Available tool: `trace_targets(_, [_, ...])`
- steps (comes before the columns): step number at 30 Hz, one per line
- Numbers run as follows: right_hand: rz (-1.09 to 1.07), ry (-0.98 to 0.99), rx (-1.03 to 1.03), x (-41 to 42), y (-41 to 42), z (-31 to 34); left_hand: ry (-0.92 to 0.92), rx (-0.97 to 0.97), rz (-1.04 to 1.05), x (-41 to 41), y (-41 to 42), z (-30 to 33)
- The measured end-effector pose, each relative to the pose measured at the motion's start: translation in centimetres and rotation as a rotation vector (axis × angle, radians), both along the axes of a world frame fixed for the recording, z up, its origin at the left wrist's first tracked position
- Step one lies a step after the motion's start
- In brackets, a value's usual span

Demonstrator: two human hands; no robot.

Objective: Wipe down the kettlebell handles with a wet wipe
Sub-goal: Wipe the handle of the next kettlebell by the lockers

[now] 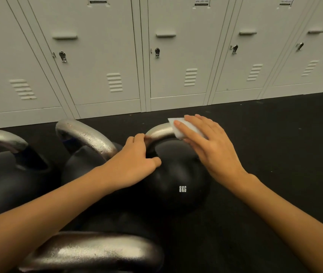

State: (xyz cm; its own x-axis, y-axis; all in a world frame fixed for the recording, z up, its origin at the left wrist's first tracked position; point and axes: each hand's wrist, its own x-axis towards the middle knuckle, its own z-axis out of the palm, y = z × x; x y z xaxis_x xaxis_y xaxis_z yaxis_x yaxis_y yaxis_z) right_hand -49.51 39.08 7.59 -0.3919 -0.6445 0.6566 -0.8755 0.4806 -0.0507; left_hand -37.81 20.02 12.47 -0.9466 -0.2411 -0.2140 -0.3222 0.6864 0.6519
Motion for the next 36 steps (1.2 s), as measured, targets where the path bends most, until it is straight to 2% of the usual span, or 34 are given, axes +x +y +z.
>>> trace_targets(2, [0.011,-0.151,-0.128,0.1,1.1,-0.8,0.011,0.030,0.011,0.0,-0.3,-0.2])
trace_targets(7, [0.059,-0.728,-0.449,1.0,2.6,-1.8,0.013,0.089,0.052,0.1,0.0,-0.1])
trace_targets(14, [0.032,-1.055,-0.598,2.1,3.3,-3.5,0.010,0.181,0.137,-0.4,-0.5,-0.7])
trace_targets(18, [-0.004,-1.151,-0.590,2.1,3.6,-4.5,0.016,0.196,0.128,-0.4,-0.3,-0.5])
trace_targets(21, [0.020,-1.148,-0.587,2.2,3.6,-4.1,0.011,0.189,0.120,-0.4,-0.4,-0.6])
trace_targets(26, [0.099,-1.093,-0.604,1.7,2.9,-0.2,0.014,0.180,0.100,-0.4,-0.4,-0.7])
trace_targets(30, [0.111,-1.179,-0.599,0.5,1.6,2.1,0.024,0.179,0.104,-0.6,-0.4,-0.7])
trace_targets(36, [0.081,-1.272,-0.721,0.5,2.6,-1.6,0.046,0.189,0.132,-0.7,-0.3,-0.9])
